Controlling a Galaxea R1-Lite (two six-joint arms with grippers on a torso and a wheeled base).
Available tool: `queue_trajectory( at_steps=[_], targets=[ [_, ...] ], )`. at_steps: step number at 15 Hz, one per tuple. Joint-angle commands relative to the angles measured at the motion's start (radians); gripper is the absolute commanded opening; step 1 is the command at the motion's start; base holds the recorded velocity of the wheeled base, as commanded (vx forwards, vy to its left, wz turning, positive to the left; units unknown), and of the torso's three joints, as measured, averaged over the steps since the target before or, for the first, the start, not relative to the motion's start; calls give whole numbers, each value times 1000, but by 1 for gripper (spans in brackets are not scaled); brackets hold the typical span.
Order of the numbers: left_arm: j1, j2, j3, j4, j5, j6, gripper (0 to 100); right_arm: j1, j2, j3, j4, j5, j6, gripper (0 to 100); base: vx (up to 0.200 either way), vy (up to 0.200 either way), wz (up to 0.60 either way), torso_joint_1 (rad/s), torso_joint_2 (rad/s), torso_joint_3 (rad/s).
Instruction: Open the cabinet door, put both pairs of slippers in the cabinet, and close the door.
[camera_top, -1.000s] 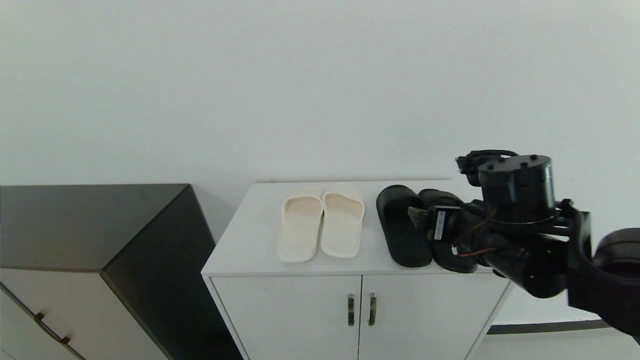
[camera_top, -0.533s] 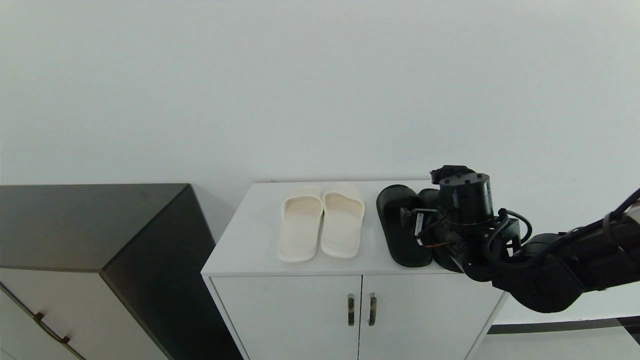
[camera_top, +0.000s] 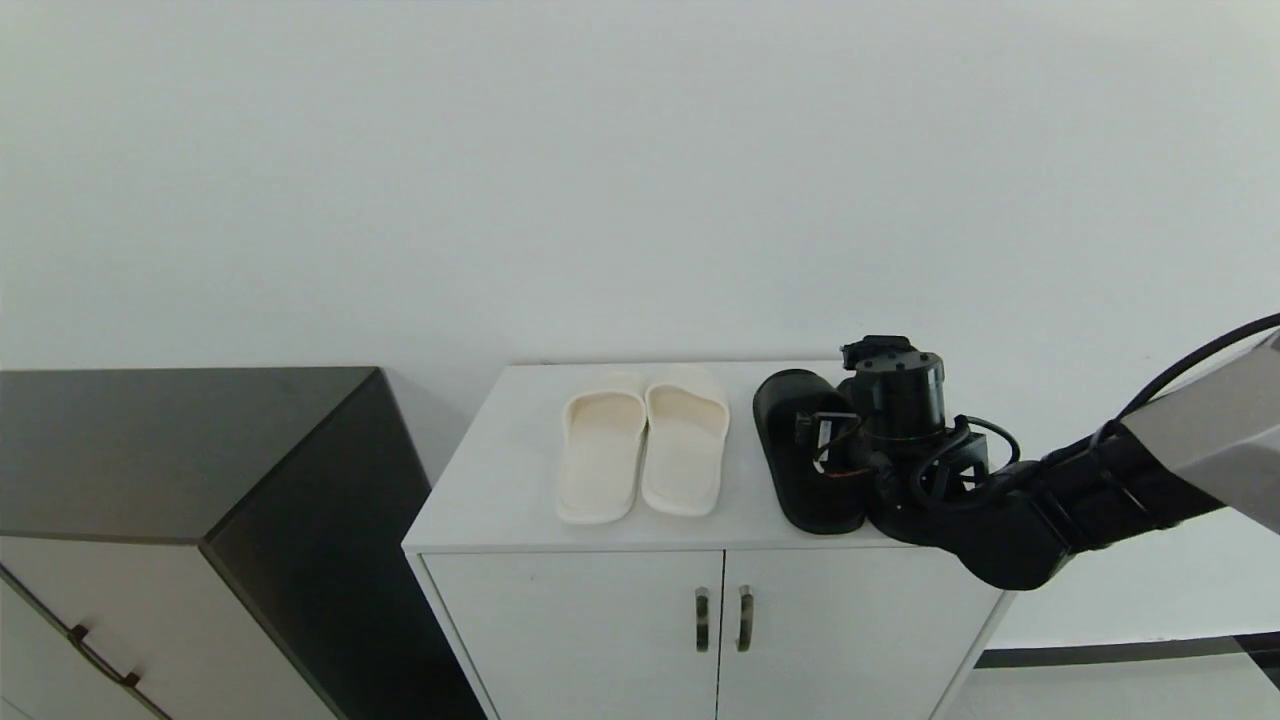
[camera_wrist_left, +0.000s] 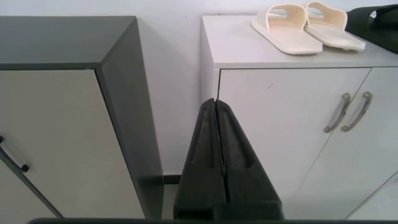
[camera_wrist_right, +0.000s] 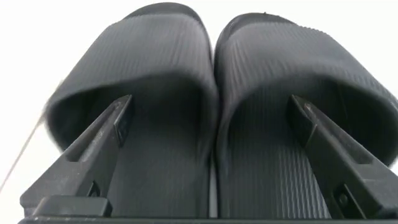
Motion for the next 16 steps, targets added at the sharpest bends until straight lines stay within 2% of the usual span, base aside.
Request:
queue_trajectory(
  at_steps=[1, 6, 7, 12, 16],
  targets=[
    [0, 0, 0, 0, 0, -1, 0, -14, 35, -37, -1, 1, -11, 100, 0, 0, 0, 0, 0, 0],
    [0, 0, 0, 0, 0, -1, 0, -35, 88, -114, 1, 2, -25, 100, 0, 0, 0, 0, 0, 0],
    [0, 0, 0, 0, 0, -1, 0, -35, 94, -122, 1, 4, -26, 0, 0, 0, 0, 0, 0, 0],
    [0, 0, 0, 0, 0, -2, 0, -35, 81, -128, -1, -1, -40, 0, 0, 0, 0, 0, 0, 0],
    [0, 0, 0, 0, 0, -2, 0, -9, -29, -53, -1, -4, -57, 0, 0, 0, 0, 0, 0, 0]
  ],
)
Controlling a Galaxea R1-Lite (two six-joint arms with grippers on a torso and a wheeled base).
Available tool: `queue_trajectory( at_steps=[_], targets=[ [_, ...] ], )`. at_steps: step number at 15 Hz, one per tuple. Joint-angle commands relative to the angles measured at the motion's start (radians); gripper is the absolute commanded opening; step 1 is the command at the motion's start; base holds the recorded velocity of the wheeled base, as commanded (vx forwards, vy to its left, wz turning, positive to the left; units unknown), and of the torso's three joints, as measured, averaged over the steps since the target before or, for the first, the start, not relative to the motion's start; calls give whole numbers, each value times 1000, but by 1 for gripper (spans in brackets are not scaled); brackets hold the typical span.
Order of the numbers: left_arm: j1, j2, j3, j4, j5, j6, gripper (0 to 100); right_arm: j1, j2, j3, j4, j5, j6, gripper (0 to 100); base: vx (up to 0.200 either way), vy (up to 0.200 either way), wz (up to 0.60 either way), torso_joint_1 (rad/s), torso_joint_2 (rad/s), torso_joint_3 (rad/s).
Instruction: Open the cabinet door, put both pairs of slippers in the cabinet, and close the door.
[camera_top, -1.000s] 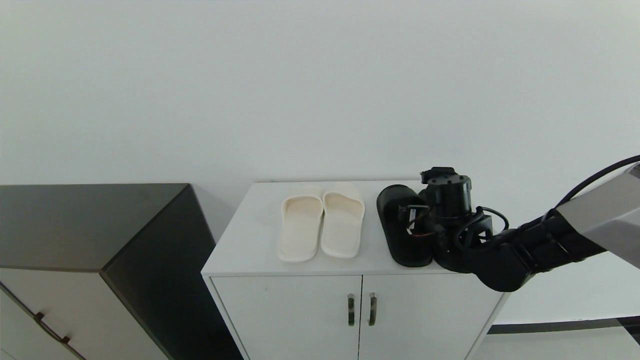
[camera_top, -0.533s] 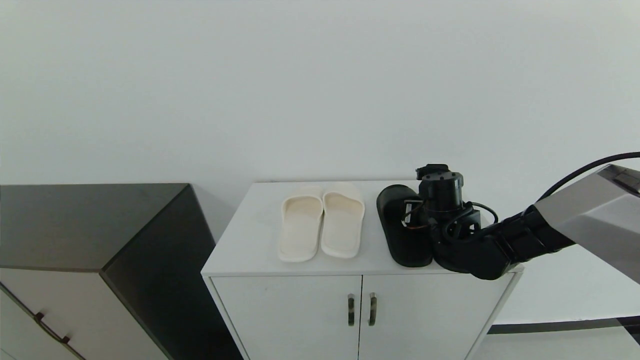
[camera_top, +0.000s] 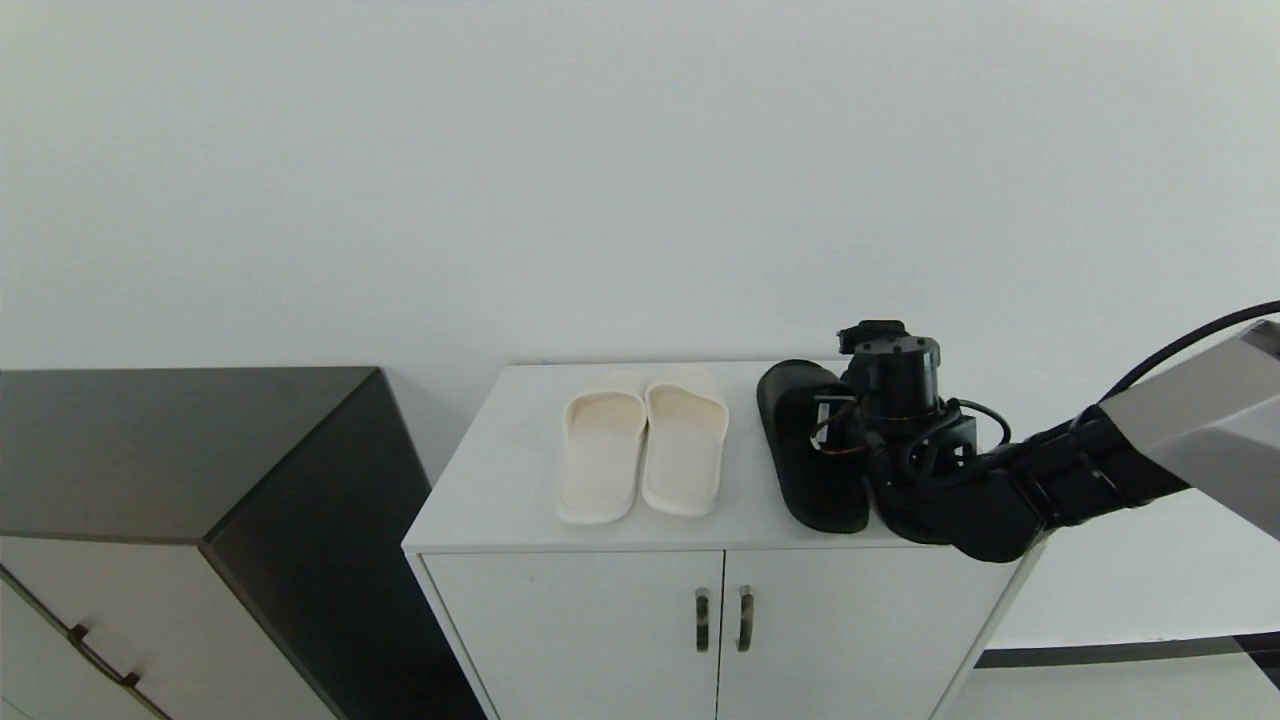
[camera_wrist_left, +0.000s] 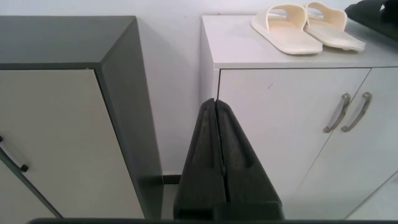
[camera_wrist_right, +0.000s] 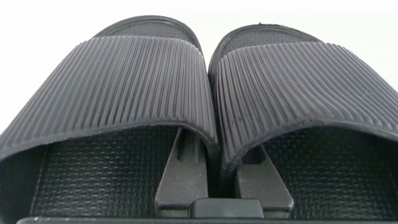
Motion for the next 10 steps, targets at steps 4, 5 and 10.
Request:
queue_trajectory(
  at_steps=[4, 5, 10],
  targets=[
    [0, 0, 0, 0, 0, 0, 0, 140, -340, 280, 4, 101, -34, 0, 0, 0, 0, 0, 0, 0],
    [0, 0, 0, 0, 0, 0, 0, 180, -397, 349, 4, 129, -34, 0, 0, 0, 0, 0, 0, 0],
    [0, 0, 0, 0, 0, 0, 0, 271, -630, 512, 128, 333, -28, 0, 0, 0, 0, 0, 0, 0]
  ],
)
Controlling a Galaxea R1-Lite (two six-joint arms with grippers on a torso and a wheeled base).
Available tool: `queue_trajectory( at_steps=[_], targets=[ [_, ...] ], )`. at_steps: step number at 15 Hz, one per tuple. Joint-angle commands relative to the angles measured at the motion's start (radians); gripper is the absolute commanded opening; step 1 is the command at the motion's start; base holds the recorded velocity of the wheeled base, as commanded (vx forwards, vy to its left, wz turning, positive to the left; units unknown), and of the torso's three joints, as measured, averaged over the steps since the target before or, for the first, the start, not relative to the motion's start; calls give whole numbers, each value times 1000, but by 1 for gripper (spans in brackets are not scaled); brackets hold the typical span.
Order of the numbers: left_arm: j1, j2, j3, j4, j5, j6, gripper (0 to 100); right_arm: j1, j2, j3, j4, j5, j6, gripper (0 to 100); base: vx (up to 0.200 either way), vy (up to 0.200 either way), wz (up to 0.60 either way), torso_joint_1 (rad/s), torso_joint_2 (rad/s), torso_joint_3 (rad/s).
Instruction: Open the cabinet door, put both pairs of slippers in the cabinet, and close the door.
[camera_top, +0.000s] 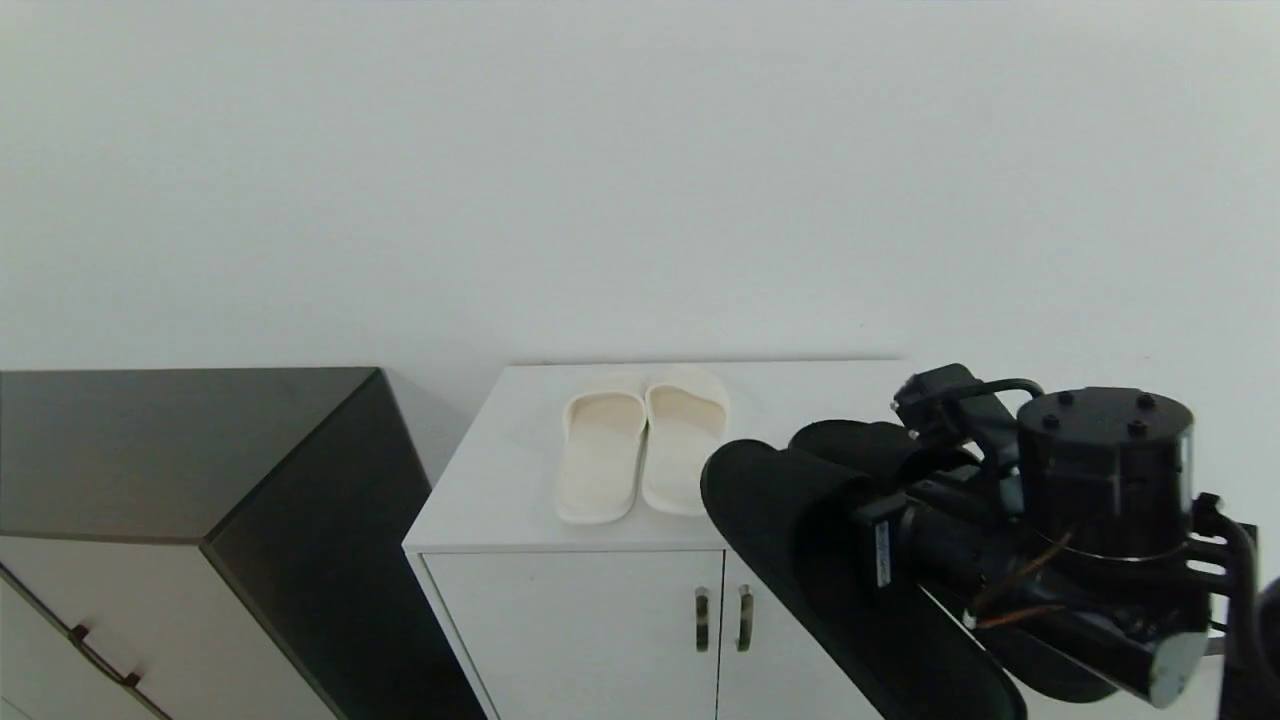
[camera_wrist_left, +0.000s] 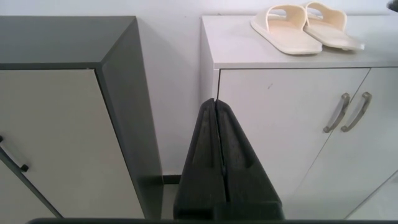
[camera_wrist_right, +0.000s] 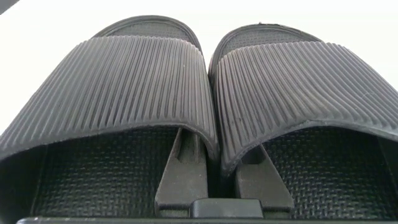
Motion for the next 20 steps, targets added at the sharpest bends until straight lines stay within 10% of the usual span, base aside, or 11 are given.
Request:
queue_trajectory(
  at_steps=[1, 20],
  targets=[
    [0, 0, 0, 0, 0, -1, 0, 29, -138, 37, 69, 73, 3, 0, 0, 0, 0, 0, 0, 0],
    [0, 0, 0, 0, -2, -1, 0, 41, -116, 132, 23, 194, -1, 0, -84, 0, 0, 2, 1, 1]
  ],
)
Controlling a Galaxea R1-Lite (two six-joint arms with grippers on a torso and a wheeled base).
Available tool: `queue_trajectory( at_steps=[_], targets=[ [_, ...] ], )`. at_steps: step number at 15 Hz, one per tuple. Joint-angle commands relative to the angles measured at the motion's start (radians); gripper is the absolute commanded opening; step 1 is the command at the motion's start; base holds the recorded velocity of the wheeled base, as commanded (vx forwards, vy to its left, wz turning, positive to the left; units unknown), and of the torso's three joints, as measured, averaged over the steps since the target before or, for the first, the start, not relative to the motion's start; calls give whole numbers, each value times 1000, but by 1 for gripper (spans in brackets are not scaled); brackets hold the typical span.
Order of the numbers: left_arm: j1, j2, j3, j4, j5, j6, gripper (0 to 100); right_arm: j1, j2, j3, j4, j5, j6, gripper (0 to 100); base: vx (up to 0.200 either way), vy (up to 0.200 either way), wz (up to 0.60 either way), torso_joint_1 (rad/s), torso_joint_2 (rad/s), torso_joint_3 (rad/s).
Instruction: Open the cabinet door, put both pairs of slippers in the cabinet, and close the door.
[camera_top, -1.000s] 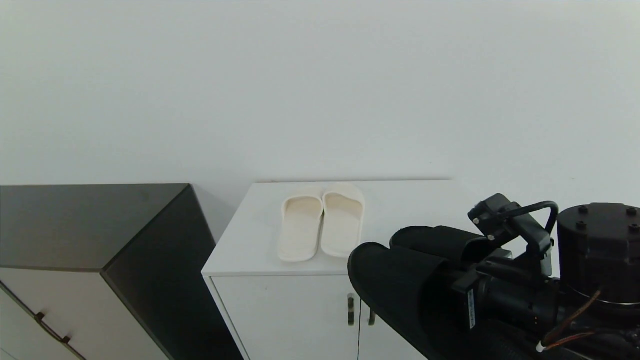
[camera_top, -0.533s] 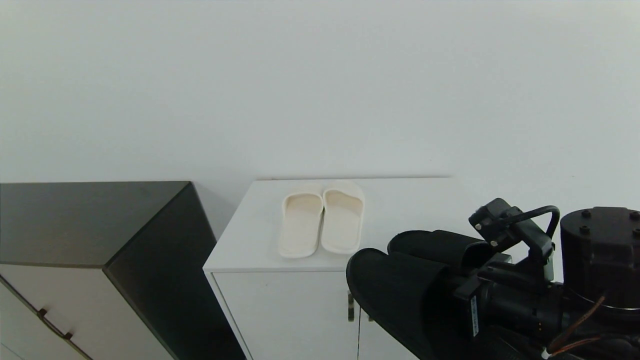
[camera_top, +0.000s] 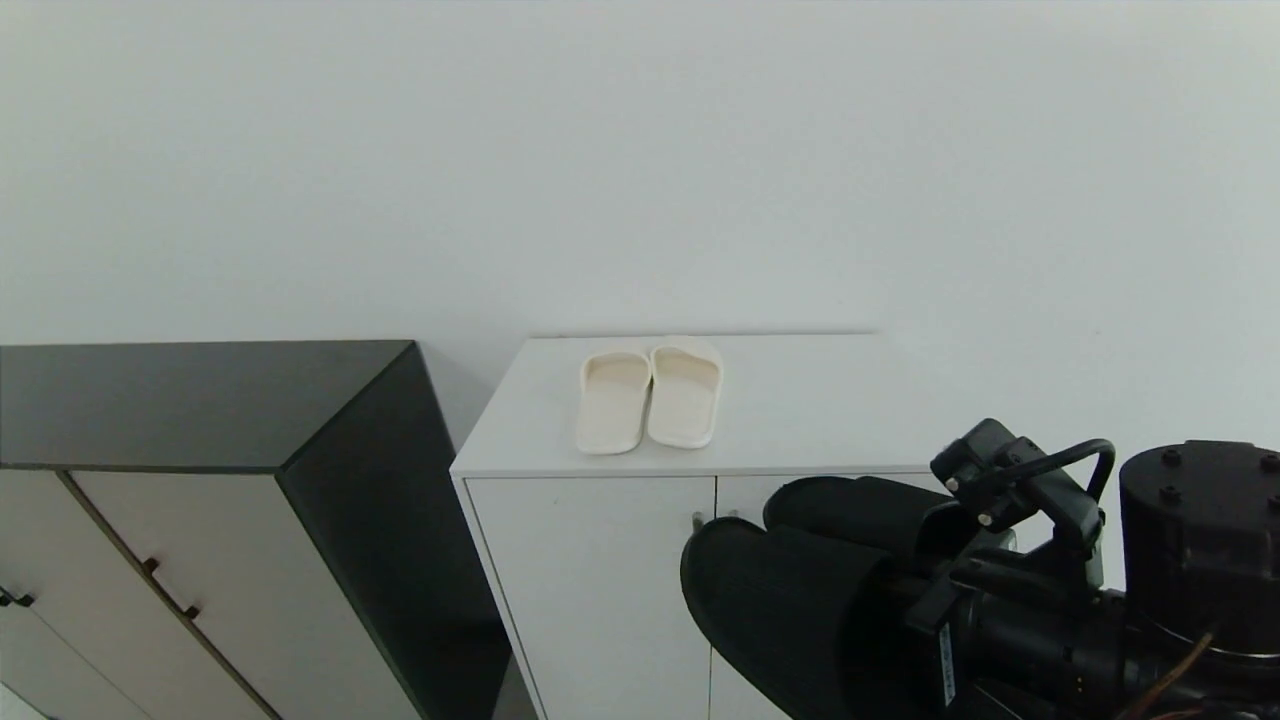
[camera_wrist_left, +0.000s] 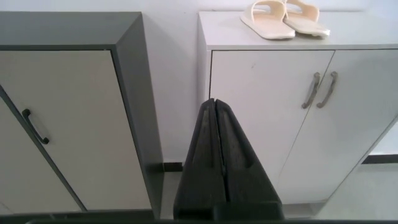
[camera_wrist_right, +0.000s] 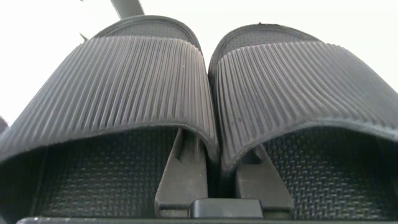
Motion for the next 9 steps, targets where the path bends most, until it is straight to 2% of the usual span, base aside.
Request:
queue_trajectory(
  at_steps=[1, 9],
  targets=[
    [0, 0, 0, 1, 0, 0, 0, -2, 5, 16, -2, 4, -2, 0, 0, 0, 0, 0, 0, 0],
    [0, 0, 0, 1, 0, 0, 0, -5, -2, 31, -4, 4, -4, 0, 0, 0, 0, 0, 0, 0]
  ],
)
